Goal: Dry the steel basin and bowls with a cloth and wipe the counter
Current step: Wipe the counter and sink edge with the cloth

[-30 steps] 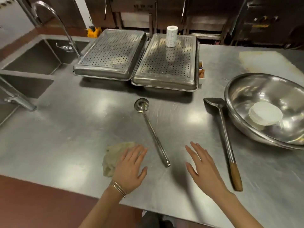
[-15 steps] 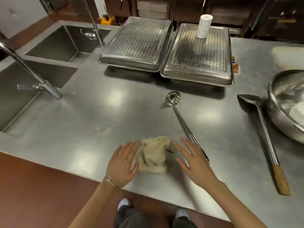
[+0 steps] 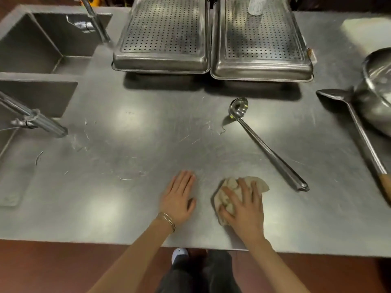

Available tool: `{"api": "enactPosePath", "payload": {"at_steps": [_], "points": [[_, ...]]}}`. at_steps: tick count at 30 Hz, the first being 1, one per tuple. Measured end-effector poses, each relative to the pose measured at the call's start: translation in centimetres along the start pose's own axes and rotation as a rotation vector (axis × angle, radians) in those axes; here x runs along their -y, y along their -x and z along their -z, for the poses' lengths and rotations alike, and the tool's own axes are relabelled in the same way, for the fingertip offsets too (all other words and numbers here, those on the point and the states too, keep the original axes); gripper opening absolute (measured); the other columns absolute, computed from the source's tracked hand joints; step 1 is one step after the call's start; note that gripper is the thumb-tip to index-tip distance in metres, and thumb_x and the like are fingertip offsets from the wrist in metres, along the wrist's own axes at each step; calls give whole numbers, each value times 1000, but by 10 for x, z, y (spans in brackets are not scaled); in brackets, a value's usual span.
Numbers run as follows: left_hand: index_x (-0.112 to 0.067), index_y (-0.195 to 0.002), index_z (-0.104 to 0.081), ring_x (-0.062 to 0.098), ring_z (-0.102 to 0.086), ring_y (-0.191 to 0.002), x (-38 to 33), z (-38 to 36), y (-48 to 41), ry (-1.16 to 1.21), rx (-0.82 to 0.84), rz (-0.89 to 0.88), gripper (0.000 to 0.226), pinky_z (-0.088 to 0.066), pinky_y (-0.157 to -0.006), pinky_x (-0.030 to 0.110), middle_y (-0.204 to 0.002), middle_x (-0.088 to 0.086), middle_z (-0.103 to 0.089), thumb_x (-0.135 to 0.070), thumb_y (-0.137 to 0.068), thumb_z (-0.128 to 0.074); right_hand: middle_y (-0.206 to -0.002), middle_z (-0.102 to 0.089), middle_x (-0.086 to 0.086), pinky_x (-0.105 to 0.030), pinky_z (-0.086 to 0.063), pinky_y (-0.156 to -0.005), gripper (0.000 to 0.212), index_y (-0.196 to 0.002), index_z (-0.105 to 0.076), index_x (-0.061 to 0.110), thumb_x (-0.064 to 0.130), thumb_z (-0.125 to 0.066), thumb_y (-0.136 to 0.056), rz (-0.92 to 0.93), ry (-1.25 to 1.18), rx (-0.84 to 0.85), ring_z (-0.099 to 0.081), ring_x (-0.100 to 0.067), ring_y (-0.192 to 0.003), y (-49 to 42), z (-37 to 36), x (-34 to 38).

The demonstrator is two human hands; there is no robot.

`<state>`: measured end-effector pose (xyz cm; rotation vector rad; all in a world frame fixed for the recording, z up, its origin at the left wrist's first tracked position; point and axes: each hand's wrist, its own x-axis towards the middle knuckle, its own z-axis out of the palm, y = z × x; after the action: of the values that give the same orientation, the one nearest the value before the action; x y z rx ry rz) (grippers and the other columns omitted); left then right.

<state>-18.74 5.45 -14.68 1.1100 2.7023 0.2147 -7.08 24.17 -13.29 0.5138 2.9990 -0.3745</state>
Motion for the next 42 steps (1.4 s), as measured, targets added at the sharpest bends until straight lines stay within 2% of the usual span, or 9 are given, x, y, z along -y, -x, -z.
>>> {"api": "enactPosePath", "payload": {"at_steps": [5,12,16,19,28,32,36,38,42], "points": [[-8,-142,-34,22,-19,-140,16,-2,-28,45,-83,27,63,-14,-112,40,-150,9,-30,-40,-88,-33,-141,-30,-17,-61,-41,-93,49,-110,-49,28,52,-44,-68,-52,-43,-66,-37,-51,-121,-41,-3,-14],[-7,-143,-29,22,-22,-140,31,-9,-78,-24,-55,-85,61,-18,-109,39,-151,10,-28,-39,-92,-28,-139,-44,-15,-54,-50,-83,46,-105,-53,27,48,-50,-64,212,-67,-118,-43,-44,-122,-158,18,-28],[-7,-145,-26,21,-18,-142,31,-12,-77,-23,-58,-75,61,-17,-110,39,-152,9,-23,-40,-92,-28,-151,-20,-21,-57,-36,-97,71,-106,-61,18,76,-48,-67,-82,-176,-115,-12,-44,-139,-120,11,-15],[-8,-145,-26,20,-17,-142,30,-11,-77,-22,-58,-72,61,-18,-111,39,-153,9,-23,-40,-92,-29,-146,-32,-21,-58,-46,-89,60,-95,-62,15,67,-50,-68,-130,-163,-175,-26,-44,-134,-133,6,-8],[-9,-146,-22,21,-14,-143,28,-13,-78,12,-43,-51,64,-16,-111,40,-154,8,-18,-41,-92,-32,-140,-43,-16,-46,-50,-83,46,-95,-48,22,49,-53,-58,404,-118,-8,-42,-37,-127,-223,17,-2],[-10,-146,-22,21,-16,-143,27,-13,-77,46,-40,-49,67,-16,-111,39,-154,7,-20,-42,-89,-35,-139,-45,-14,-47,-43,-97,52,-94,-58,13,49,-51,-57,521,-124,79,-41,-35,-128,-280,16,34],[-9,-145,-25,21,-18,-142,30,-10,-78,19,-43,-64,65,-16,-111,39,-153,8,-23,-41,-91,-35,-146,-30,-18,-51,-41,-98,64,-116,-49,16,38,-69,-60,472,-104,43,-33,-40,-130,-279,23,41],[-8,-143,-30,22,-20,-141,29,-9,-75,44,-37,-61,62,-18,-111,39,-151,9,-27,-40,-91,-35,-151,-15,-20,-54,-23,-111,85,-137,-36,18,33,-74,-62,296,-32,-16,-13,-41,-139,-254,19,44],[-11,-143,-33,20,-21,-141,33,-10,-63,114,-75,-41,56,-20,-111,38,-151,6,-29,-36,-92,-35,-153,-18,-15,-51,-7,-115,85,-143,-31,22,49,-67,-71,226,2,-87,-9,-39,-141,-228,9,40]]}}
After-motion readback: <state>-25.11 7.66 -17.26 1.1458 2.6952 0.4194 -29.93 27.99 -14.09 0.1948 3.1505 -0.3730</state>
